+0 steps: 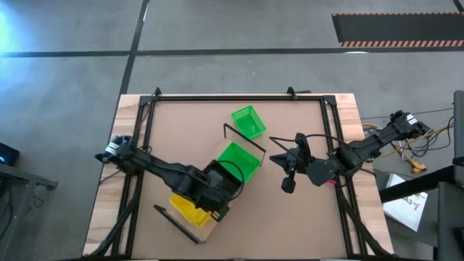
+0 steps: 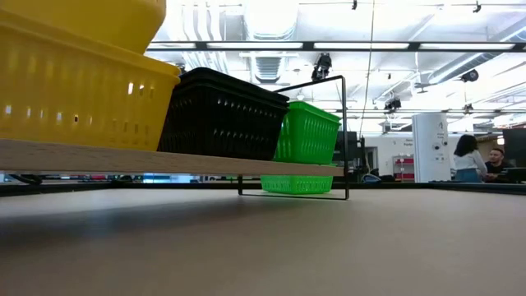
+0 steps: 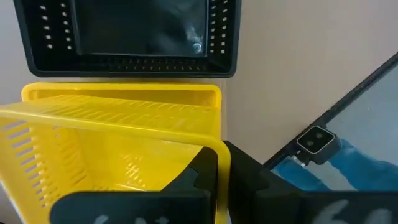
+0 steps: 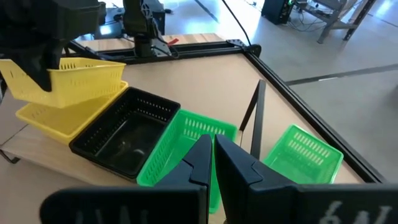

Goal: Stack baskets on shelf by color
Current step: Stack the yellow bin on top of the yellow bins on the shelf, then stack the green bin on top of the green bins on the shelf

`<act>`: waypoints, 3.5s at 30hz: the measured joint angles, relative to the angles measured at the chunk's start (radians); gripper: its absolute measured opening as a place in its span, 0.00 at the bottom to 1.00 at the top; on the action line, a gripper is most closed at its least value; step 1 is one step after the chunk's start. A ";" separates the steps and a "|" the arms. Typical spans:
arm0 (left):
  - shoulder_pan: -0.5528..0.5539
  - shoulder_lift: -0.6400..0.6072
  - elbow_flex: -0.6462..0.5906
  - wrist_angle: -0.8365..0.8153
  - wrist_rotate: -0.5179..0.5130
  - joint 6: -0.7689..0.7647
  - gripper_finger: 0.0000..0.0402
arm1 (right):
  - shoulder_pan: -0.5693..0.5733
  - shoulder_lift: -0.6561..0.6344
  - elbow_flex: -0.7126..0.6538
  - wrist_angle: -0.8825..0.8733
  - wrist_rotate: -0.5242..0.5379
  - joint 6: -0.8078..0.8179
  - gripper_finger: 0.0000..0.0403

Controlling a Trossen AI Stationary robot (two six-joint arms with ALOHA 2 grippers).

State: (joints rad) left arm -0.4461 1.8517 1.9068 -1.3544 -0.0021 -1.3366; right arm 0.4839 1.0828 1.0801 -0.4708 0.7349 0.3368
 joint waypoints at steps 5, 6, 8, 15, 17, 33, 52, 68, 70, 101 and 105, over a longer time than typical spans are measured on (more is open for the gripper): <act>0.000 0.032 -0.001 -0.034 0.001 0.004 0.00 | 0.000 0.000 -0.005 -0.006 0.000 0.000 0.03; 0.000 0.040 -0.001 -0.036 0.003 0.007 0.00 | 0.000 0.000 -0.006 -0.006 0.000 0.000 0.03; 0.000 0.060 -0.001 -0.043 0.014 0.012 0.00 | 0.000 0.000 -0.006 -0.006 0.000 0.000 0.03; 0.000 0.116 -0.002 -0.010 0.046 0.016 0.00 | 0.000 0.000 -0.006 -0.011 0.000 0.000 0.03; 0.000 0.129 -0.002 -0.002 0.051 0.012 0.00 | 0.000 0.000 -0.006 -0.015 0.000 0.001 0.03; 0.014 0.126 0.011 0.011 0.198 0.008 0.46 | 0.000 0.000 -0.006 -0.015 0.000 0.003 0.03; 0.026 0.018 -0.065 0.200 0.035 0.030 0.08 | -0.003 -0.034 0.062 -0.050 -0.010 0.013 0.03; -0.053 -0.235 -0.063 0.304 -0.552 0.212 0.02 | -0.696 0.093 0.370 -0.606 -0.840 -0.164 0.03; -0.053 -0.236 -0.063 0.313 -0.554 0.223 0.02 | -0.808 0.149 0.360 -0.641 -0.951 -0.277 0.03; 0.045 -0.212 -0.080 0.509 -0.695 0.216 0.02 | -1.100 0.776 0.354 -0.413 -1.461 -1.236 0.44; 0.050 -0.212 -0.080 0.509 -0.696 0.216 0.02 | -1.090 0.778 0.352 -0.360 -1.414 -1.238 0.43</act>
State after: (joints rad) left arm -0.3962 1.6398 1.8267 -0.8452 -0.6977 -1.1206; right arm -0.6061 1.8610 1.4317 -0.8309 -0.6793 -0.9009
